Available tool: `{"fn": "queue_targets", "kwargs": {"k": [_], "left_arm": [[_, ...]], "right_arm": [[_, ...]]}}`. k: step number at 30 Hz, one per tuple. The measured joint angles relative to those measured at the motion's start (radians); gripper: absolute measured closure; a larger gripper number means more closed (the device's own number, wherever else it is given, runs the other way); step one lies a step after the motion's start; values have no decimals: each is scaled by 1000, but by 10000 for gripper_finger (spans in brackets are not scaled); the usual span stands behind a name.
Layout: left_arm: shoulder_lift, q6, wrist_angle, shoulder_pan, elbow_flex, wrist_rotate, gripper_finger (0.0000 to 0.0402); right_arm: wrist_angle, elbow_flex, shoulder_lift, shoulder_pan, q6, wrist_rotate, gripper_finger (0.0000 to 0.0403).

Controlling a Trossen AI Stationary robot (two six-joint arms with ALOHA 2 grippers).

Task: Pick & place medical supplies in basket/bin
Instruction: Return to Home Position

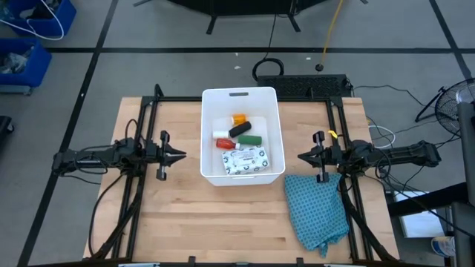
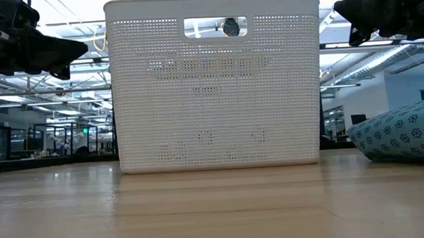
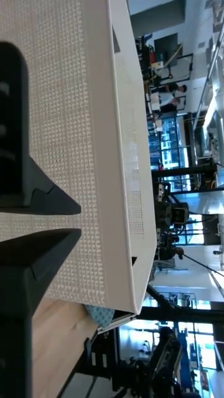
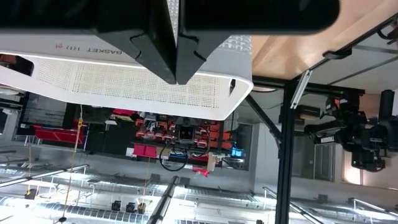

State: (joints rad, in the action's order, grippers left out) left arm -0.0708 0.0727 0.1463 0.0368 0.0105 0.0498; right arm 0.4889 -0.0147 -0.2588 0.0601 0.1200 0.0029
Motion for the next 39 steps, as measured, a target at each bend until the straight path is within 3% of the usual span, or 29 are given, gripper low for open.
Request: {"fn": "queue_targets", "kwargs": {"k": [39], "left_arm": [[0, 1, 0, 0, 0, 0, 339]], "right_arm": [[0, 0, 0, 0, 0, -1, 403]]}}
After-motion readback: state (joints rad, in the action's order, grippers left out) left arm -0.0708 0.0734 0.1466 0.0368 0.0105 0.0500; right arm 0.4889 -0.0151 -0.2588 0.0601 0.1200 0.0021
